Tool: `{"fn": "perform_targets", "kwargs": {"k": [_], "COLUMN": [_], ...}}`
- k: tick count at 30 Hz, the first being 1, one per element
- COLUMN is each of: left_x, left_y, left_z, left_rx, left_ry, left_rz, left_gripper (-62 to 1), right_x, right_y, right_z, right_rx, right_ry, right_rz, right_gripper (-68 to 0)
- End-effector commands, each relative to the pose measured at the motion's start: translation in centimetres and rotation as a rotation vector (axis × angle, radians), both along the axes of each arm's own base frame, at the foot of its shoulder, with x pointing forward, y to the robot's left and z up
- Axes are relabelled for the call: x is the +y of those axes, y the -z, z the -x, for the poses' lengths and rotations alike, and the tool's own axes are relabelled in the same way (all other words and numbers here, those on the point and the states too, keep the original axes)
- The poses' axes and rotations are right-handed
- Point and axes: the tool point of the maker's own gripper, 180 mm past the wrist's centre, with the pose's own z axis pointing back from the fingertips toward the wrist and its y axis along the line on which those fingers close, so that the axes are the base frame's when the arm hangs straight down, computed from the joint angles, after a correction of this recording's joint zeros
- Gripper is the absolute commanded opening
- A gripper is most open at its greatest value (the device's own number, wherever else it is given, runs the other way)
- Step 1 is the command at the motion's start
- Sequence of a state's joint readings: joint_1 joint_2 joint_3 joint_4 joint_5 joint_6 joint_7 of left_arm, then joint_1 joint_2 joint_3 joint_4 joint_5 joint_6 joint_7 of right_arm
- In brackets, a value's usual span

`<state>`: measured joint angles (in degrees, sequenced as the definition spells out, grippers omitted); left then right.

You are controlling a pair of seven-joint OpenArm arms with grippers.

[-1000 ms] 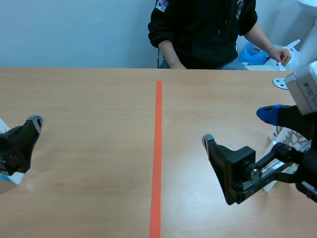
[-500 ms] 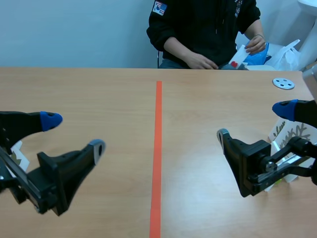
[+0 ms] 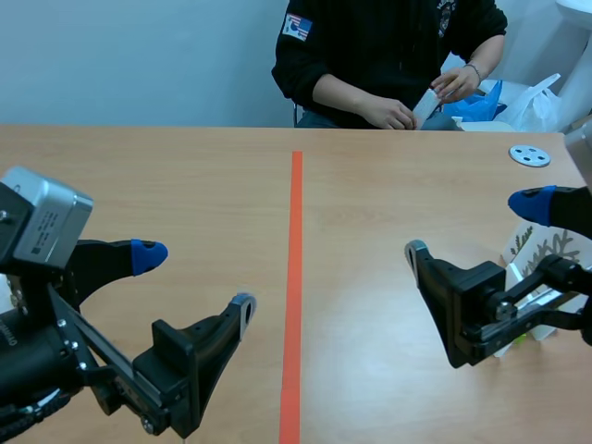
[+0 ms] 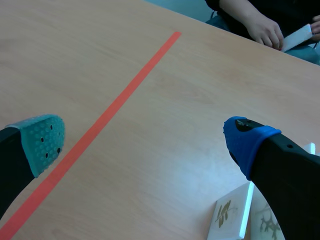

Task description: Sort the leaf by its shape. The table is split by an orange tape line. A compound leaf with several leaflets goes to the left side, a simple leaf with one blade goes to the right side. Return to the home posture when a red brick is placed on the table.

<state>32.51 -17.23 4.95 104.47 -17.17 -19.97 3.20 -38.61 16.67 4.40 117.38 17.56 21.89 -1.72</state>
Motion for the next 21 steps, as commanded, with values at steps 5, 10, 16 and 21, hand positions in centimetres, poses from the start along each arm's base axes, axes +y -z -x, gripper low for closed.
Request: {"fn": "perform_targets", "kwargs": {"k": [5, 10, 16, 21], "left_x": [0.52, 0.56, 0.56, 0.55], "left_y": [-0.63, -0.78, -0.77, -0.77], "left_z": [-0.60, -0.66, -0.65, -0.65], "left_rx": [-0.020, -0.015, -0.015, -0.015], "left_ry": [-0.033, -0.042, -0.042, -0.041], "left_rz": [0.016, 0.037, 0.037, 0.036], "left_gripper": [1.4, 1.4, 1.4, 1.4], "right_x": [0.11, 0.11, 0.12, 0.12], "right_y": [-0.88, -0.88, -0.88, -0.88], "right_z": [-0.31, -0.31, -0.31, -0.31], "right_rx": [-0.032, -0.032, -0.032, -0.032], "right_ry": [-0.001, -0.001, -0.001, -0.001], "right_rz": [-0.018, -0.018, -0.019, -0.019], "right_gripper": [0.1, 0.1, 0.1, 0.1]}}
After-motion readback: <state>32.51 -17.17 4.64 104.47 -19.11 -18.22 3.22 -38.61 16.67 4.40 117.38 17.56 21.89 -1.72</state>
